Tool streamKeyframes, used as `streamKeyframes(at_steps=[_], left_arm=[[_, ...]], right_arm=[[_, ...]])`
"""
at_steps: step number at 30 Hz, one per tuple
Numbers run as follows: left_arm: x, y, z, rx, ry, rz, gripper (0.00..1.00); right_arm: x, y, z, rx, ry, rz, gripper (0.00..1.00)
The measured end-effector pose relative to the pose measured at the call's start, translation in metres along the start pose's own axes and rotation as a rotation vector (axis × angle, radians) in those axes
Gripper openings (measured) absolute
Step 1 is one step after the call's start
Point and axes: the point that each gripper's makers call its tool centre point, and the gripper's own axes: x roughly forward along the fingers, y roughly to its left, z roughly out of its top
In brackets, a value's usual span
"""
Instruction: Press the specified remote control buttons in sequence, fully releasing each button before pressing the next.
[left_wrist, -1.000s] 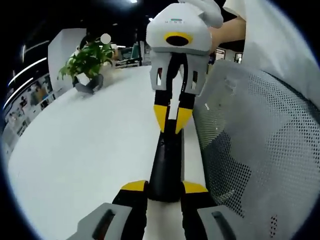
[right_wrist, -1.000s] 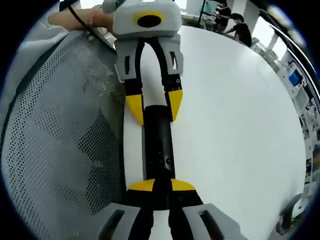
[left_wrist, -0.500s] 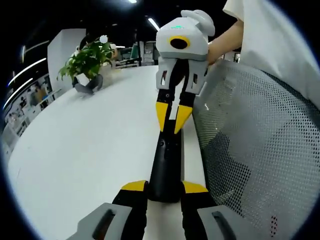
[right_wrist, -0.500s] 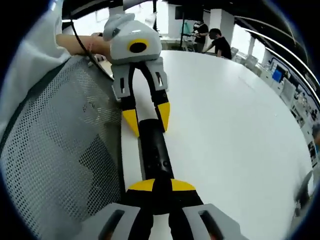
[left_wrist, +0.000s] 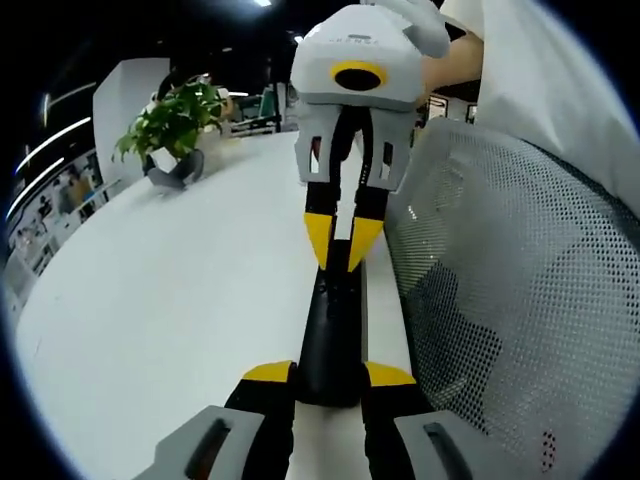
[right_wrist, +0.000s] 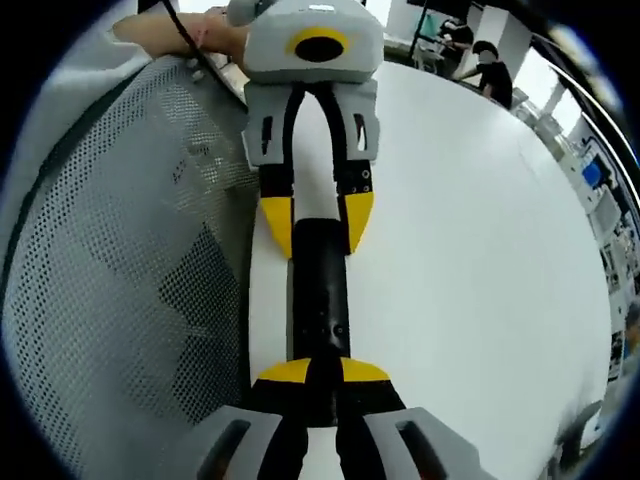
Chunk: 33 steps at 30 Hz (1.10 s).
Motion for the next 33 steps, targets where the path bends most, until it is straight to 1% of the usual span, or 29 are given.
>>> streamKeyframes(at_steps=[1, 2, 4, 7, 8, 13, 14, 16, 19, 21, 22, 23, 24, 26, 27, 29, 31, 33], left_arm=[[0.0, 0.0, 0.0, 0.0, 0.001, 0.0, 0.24], [0.0, 0.0001, -0.0001, 0.0, 0.0, 0.0, 0.24], [-0.0001, 0.0003, -0.0002, 0.001, -0.001, 0.0, 0.24], [0.0, 0.0004, -0.0002, 0.002, 0.002, -0.001, 0.24], [0.0, 0.0005, -0.0003, 0.001, 0.002, -0.001, 0.24], [0.0002, 0.0007, -0.0003, 0.001, 0.001, -0.003, 0.24], [0.0003, 0.0008, -0.0003, 0.0, 0.001, -0.003, 0.24], [0.0004, 0.0009, -0.0003, -0.001, 0.0, -0.003, 0.24], [0.0006, 0.0012, -0.0003, -0.002, 0.002, -0.003, 0.24], [0.0007, 0.0012, -0.0003, -0.003, 0.002, -0.003, 0.24], [0.0008, 0.0013, -0.0002, -0.003, 0.003, -0.003, 0.24], [0.0009, 0.0014, -0.0002, -0.004, 0.003, -0.003, 0.24], [0.0009, 0.0013, -0.0001, -0.006, 0.003, -0.003, 0.24], [0.0012, 0.0014, 0.0, -0.007, 0.003, -0.004, 0.24], [0.0013, 0.0014, 0.0001, -0.006, 0.004, -0.005, 0.24], [0.0017, 0.0015, 0.0003, -0.007, 0.003, -0.005, 0.24], [0.0018, 0.0013, 0.0002, -0.005, 0.004, -0.006, 0.24], [0.0017, 0.0012, 0.0002, -0.006, 0.002, -0.005, 0.24]], right_arm=[[-0.0004, -0.0001, -0.0001, 0.011, -0.007, -0.005, 0.06], [-0.001, -0.0002, -0.0005, 0.021, -0.029, -0.018, 0.06], [-0.0019, -0.0007, 0.0009, -0.008, -0.105, -0.047, 0.06], [-0.0032, 0.0001, -0.0004, 0.018, -0.171, -0.075, 0.06], [-0.0032, 0.0001, -0.0009, 0.025, -0.176, -0.076, 0.06], [-0.002, 0.0007, 0.0025, -0.018, -0.174, -0.06, 0.05], [-0.0018, 0.0003, 0.0029, -0.023, -0.168, -0.055, 0.05], [-0.0011, 0.0008, 0.0029, -0.056, -0.134, -0.035, 0.05], [0.0001, 0.0017, 0.0035, -0.109, -0.067, -0.026, 0.04], [0.0007, 0.0011, 0.0032, -0.075, -0.035, -0.021, 0.04], [0.001, 0.0009, 0.0023, -0.017, 0.001, -0.009, 0.04], [0.0018, -0.0002, 0.0021, 0.0, 0.041, -0.008, 0.04], [0.0023, -0.0008, 0.0024, -0.024, 0.062, -0.01, 0.04], [0.003, -0.0007, 0.0024, 0.011, 0.086, -0.019, 0.04], [0.0036, -0.0011, 0.0023, 0.025, 0.089, -0.023, 0.04], [0.0042, 0.0, 0.0025, 0.014, 0.1, -0.033, 0.04], [0.0029, -0.0007, 0.0013, 0.019, 0.095, -0.034, 0.04], [0.002, -0.0012, 0.0022, 0.065, 0.037, -0.042, 0.04]])
